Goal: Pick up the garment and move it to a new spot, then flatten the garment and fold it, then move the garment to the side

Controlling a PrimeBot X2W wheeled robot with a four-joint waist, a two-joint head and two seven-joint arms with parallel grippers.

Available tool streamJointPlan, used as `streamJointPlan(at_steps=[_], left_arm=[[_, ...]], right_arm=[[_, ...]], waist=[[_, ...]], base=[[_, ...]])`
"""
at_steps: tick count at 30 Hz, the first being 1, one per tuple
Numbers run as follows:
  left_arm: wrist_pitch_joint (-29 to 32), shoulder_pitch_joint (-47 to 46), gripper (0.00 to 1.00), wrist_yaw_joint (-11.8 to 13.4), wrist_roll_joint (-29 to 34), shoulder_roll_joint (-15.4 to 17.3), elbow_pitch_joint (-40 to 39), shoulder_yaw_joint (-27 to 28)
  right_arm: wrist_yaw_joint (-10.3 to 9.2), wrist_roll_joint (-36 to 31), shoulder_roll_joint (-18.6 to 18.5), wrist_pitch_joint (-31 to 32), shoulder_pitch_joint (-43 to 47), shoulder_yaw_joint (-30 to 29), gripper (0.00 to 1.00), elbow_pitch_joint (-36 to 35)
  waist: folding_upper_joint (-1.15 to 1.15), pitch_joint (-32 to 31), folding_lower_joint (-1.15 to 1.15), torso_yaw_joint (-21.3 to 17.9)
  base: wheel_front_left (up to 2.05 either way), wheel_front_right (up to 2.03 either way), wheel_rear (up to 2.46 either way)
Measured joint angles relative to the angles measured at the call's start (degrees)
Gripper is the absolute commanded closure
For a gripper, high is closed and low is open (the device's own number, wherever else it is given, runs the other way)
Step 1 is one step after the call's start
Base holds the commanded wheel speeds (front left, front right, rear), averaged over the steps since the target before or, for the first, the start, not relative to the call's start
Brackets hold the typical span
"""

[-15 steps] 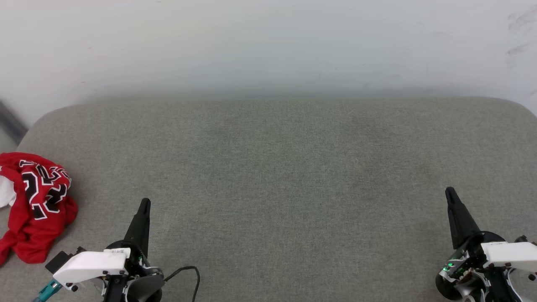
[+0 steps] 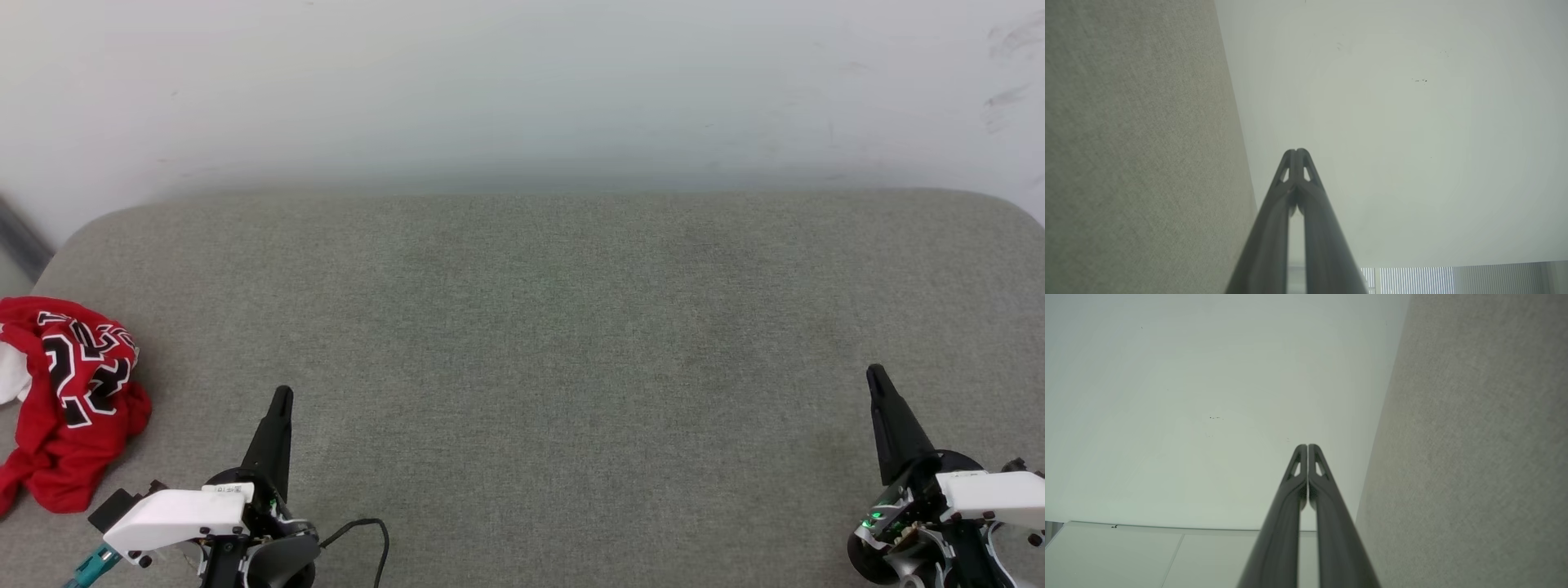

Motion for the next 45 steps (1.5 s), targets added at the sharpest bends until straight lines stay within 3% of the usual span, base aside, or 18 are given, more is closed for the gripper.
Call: streamJointPlan(at_steps=[19,20,35,45], left_arm=[[0.00,0.00,1.00,0.00,0.00,0.00,0.00,0.00],[-0.02,0.09,0.00,0.01,0.00,-0.01,0.23,-0.03],[-3.36,1.64,0.00,0.11,1.82,-0.14,-0.34,-3.38],[-5.92,1.13,0.00,0.11,9.48,0.03,-2.25,-5.73]], right_arm=[[0.00,0.00,0.00,0.00,0.00,0.00,1.00,0.00],[0.00,0.00,0.00,0.00,0.10,0.00,0.00,0.19],[-0.02,-2.63,0.00,-3.30,2.07,2.64,0.00,-0.19],[-0.02,-9.40,-0.11,-5.90,2.19,3.93,0.00,-1.91]], waist=[[0.00,0.00,0.00,0.00],[0.00,0.00,0.00,0.00],[0.00,0.10,0.00,0.02],[0.00,0.17,0.00,0.14]], base=[[0.00,0.00,0.00],[0.00,0.00,0.00],[0.00,0.00,0.00],[0.00,0.00,0.00]])
